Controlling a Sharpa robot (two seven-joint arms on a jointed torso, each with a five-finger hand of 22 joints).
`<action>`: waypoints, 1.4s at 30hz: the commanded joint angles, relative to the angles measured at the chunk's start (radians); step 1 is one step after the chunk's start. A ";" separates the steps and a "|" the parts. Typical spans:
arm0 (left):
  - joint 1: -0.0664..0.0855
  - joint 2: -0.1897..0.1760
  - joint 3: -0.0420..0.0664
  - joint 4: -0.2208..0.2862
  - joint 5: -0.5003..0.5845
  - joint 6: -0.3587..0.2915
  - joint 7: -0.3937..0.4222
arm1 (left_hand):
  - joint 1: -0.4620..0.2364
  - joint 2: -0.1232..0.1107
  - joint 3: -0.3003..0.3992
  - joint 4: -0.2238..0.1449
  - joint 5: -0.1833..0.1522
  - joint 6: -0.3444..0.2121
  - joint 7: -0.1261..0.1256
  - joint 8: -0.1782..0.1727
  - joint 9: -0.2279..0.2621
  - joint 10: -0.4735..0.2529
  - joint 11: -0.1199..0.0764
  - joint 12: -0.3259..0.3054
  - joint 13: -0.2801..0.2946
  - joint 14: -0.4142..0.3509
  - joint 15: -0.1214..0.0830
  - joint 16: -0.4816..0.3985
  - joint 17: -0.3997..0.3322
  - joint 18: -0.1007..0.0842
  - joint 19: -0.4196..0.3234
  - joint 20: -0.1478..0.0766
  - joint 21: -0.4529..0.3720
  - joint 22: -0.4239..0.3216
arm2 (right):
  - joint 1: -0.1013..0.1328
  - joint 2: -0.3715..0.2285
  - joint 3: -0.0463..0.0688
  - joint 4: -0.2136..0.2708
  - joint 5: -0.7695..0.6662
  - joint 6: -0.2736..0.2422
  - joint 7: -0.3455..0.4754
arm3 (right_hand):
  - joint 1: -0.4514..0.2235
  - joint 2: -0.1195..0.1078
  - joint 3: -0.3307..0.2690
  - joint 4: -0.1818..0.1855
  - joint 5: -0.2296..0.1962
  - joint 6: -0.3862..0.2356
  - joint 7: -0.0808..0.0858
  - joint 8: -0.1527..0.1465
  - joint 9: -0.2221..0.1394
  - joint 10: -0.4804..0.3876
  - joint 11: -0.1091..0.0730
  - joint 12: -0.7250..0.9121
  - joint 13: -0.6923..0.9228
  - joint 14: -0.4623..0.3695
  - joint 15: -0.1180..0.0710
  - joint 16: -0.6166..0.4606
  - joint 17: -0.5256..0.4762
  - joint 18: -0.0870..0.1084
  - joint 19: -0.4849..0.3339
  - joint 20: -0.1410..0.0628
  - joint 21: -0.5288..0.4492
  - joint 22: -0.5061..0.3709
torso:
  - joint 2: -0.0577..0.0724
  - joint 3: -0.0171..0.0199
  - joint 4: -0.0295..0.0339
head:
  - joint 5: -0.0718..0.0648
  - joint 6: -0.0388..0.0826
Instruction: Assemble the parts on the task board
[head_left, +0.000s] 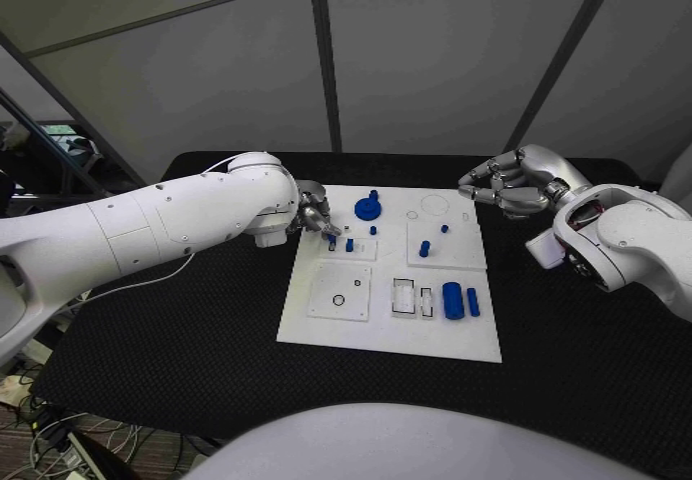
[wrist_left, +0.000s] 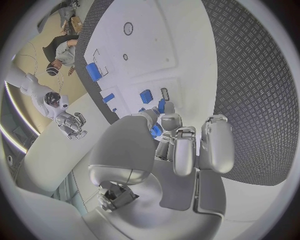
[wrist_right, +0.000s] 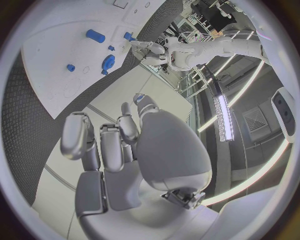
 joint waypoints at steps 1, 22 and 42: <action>0.001 -0.002 0.000 0.002 -0.022 0.035 0.007 | 0.002 -0.009 0.085 -0.081 0.003 0.001 -0.008 0.005 0.001 0.005 -0.001 -0.002 0.000 0.105 -0.004 0.006 0.263 -0.026 0.028 -0.007 0.003 0.127 | 0.001 0.000 0.000 0.001 0.003 0.007 0.004 | 0.001 0.008 0.004 0.004 0.002 -0.005 -0.002 0.004 0.001 0.007 0.001 0.005 0.002 0.040 0.006 0.004 0.081 0.007 0.007 0.001 0.005 0.001 | 0.000 -0.0002 0.0003 | 0.001 -0.001; -0.001 -0.007 0.000 0.009 -0.026 0.056 0.005 | -0.004 -0.018 0.107 -0.084 0.003 0.002 -0.008 0.005 0.004 0.007 -0.001 -0.003 0.001 0.105 -0.004 0.006 0.263 -0.026 0.029 -0.007 0.002 0.127 | 0.000 0.003 0.000 -0.002 0.003 0.010 0.002 | 0.001 0.008 0.004 0.004 0.002 -0.005 -0.002 0.004 0.001 0.007 0.001 0.005 0.002 0.040 0.006 0.004 0.081 0.007 0.007 0.001 0.005 0.001 | 0.000 0.0000 0.0000 | 0.001 -0.003; -0.001 -0.007 -0.001 0.011 -0.029 0.069 0.004 | -0.005 -0.021 0.114 -0.086 0.003 0.002 -0.008 0.005 0.005 0.008 -0.001 -0.003 0.002 0.105 -0.004 0.006 0.263 -0.026 0.029 -0.008 0.003 0.128 | 0.000 0.005 0.000 -0.002 0.003 0.013 0.002 | 0.002 0.009 0.006 0.004 0.001 -0.006 -0.003 0.004 0.002 0.009 0.001 0.008 0.003 0.041 0.006 0.006 0.083 0.007 0.008 0.000 0.006 0.002 | 0.000 0.0001 -0.0002 | 0.002 -0.006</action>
